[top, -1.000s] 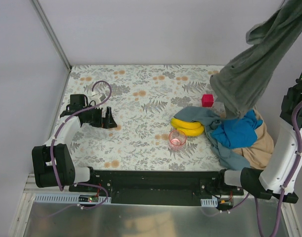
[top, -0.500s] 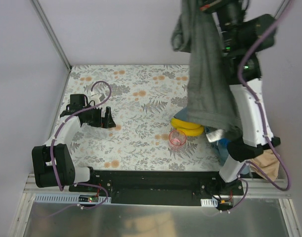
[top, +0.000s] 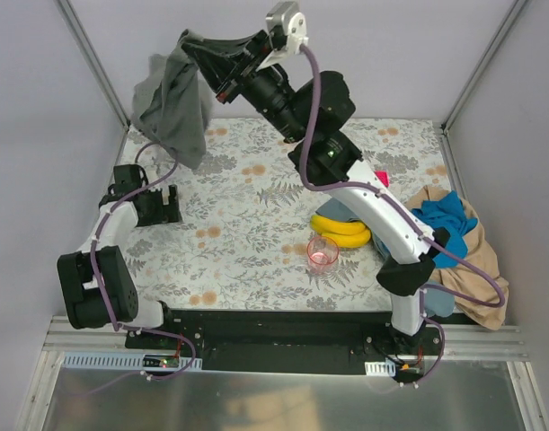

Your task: Pick out a specific cloth from the pile

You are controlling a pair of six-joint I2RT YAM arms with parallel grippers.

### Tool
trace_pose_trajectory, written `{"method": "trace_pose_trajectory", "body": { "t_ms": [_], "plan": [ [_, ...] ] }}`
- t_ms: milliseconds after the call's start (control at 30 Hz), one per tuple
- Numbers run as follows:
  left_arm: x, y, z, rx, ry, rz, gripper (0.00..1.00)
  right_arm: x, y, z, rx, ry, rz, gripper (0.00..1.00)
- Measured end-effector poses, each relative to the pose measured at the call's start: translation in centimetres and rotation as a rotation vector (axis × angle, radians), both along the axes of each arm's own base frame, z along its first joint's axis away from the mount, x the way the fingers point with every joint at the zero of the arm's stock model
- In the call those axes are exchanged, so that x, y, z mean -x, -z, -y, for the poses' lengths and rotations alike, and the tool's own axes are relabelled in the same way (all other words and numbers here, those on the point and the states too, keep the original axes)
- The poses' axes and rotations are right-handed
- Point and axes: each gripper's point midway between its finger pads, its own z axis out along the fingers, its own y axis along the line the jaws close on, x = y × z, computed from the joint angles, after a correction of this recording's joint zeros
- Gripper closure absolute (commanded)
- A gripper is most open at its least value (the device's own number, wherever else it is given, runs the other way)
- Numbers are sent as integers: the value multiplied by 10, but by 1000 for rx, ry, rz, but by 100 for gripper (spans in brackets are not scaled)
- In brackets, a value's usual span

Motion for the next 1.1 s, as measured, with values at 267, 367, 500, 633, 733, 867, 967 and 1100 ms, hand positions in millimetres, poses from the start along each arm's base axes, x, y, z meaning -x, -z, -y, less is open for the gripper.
{"method": "trace_pose_trajectory", "body": {
  "t_ms": [267, 367, 500, 633, 733, 867, 967, 1100],
  "plan": [
    [19, -32, -108, -232, -315, 71, 1, -43, 122, -43, 178, 56, -161, 100],
    [34, -52, -134, -326, -348, 115, 1, -59, 202, -65, 283, 58, -294, 100],
    [52, -57, -124, -376, -216, 106, 1, -71, 290, -92, 397, 60, -420, 100],
    [77, -43, -101, -330, -89, 23, 1, -75, 375, -116, 524, 66, -537, 100],
    [85, -41, -87, -279, -46, 4, 1, -67, 430, -131, 629, 56, -609, 100],
    [88, -42, -75, -220, -23, -3, 1, -46, 489, -158, 778, 46, -656, 75],
    [83, -48, -73, -197, -26, 6, 1, -24, 520, -169, 893, 41, -678, 19],
    [78, -52, -68, -160, -29, 22, 1, 1, 538, -159, 1015, 38, -700, 1]
  ]
}}
